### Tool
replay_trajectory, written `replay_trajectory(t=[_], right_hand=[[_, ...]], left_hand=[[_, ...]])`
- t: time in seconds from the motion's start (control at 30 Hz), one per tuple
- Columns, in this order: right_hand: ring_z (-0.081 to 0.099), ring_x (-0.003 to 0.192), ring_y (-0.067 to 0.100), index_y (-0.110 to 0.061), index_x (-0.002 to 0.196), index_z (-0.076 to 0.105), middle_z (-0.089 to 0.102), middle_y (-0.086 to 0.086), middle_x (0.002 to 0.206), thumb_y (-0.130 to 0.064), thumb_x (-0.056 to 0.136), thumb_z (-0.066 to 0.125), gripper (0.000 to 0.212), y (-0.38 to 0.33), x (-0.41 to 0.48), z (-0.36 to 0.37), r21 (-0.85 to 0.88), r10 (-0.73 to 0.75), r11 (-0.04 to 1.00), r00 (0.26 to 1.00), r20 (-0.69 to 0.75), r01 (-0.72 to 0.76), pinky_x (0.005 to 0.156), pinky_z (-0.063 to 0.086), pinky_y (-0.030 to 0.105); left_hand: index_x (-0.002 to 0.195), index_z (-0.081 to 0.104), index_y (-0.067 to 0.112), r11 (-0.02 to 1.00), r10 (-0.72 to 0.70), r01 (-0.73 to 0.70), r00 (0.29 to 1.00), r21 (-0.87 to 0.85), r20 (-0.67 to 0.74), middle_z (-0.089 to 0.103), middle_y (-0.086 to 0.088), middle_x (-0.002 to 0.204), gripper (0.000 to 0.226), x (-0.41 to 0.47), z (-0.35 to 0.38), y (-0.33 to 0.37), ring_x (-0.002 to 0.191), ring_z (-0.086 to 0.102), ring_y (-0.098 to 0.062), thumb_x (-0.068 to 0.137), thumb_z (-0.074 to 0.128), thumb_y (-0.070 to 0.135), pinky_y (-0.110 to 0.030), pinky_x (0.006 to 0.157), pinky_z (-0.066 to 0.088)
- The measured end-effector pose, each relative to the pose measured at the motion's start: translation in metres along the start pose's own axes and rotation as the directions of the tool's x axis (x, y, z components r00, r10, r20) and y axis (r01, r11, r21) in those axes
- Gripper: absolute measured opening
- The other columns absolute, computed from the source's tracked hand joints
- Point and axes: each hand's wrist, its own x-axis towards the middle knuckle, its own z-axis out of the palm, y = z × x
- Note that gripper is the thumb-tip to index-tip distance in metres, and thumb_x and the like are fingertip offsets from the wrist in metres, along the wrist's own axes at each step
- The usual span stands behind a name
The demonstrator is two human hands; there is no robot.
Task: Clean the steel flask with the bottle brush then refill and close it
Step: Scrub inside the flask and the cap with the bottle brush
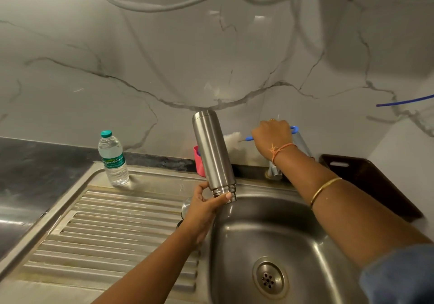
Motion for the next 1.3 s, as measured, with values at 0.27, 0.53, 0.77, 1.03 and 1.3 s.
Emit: replay_trajectory(t=[0.27,0.53,0.77,1.03,1.3], right_hand=[[0.052,0.068,0.019,-0.015,0.101,0.064,0.056,0.002,0.079,-0.017,0.090,0.053,0.016,0.031,-0.035,0.016,0.331,0.259,0.901,0.960,0.106,-0.280,0.061,0.040,0.030],[0.046,0.062,0.013,-0.015,0.079,0.052,0.053,0.005,0.077,-0.019,0.097,0.041,0.021,0.042,-0.129,0.073,0.657,0.287,0.576,0.873,0.394,-0.486,0.054,0.034,0.026],[0.045,0.058,0.011,-0.010,0.094,0.063,0.051,-0.001,0.068,-0.017,0.095,0.049,0.015,0.023,-0.201,0.110,0.777,0.302,0.199,0.791,0.532,-0.598,0.049,0.031,0.020],[0.029,0.041,0.005,-0.012,0.085,0.055,0.039,-0.002,0.059,-0.019,0.093,0.049,0.013,0.004,-0.236,0.113,0.745,0.185,-0.237,0.724,0.665,-0.623,0.033,0.021,0.015],[0.029,0.037,0.002,-0.016,0.090,0.056,0.064,0.011,0.089,-0.041,0.085,0.063,0.027,-0.028,-0.215,0.079,0.758,0.149,-0.465,0.804,0.576,-0.457,0.034,0.023,0.017]], left_hand=[[0.126,0.042,0.008,0.999,-0.037,0.036,0.998,0.029,0.055,0.070,-0.015,0.097,0.068,-0.001,0.012,-0.012,0.085,0.069,-0.024,0.066,0.072,0.003,-0.032,0.081,0.055],[0.124,0.044,0.007,0.996,-0.094,0.094,0.992,-0.002,0.079,0.068,-0.015,0.104,0.062,-0.005,0.023,-0.012,0.090,0.066,-0.025,0.068,0.071,0.015,-0.032,0.084,0.049],[0.124,0.046,0.011,0.975,-0.217,0.218,0.976,-0.036,0.031,0.064,-0.012,0.093,0.056,-0.006,0.028,-0.026,0.080,0.059,-0.020,0.075,0.069,0.021,-0.035,0.085,0.047],[0.132,0.041,0.001,0.971,-0.229,0.228,0.973,0.066,0.002,0.064,-0.012,0.102,0.058,-0.005,0.043,-0.041,0.087,0.061,-0.019,0.081,0.068,0.009,-0.025,0.063,0.047],[0.134,0.037,-0.002,0.979,-0.191,0.186,0.980,0.082,0.058,0.063,-0.022,0.111,0.096,-0.019,0.062,-0.041,0.094,0.063,-0.028,0.053,0.086,0.011,-0.035,0.076,0.048]])
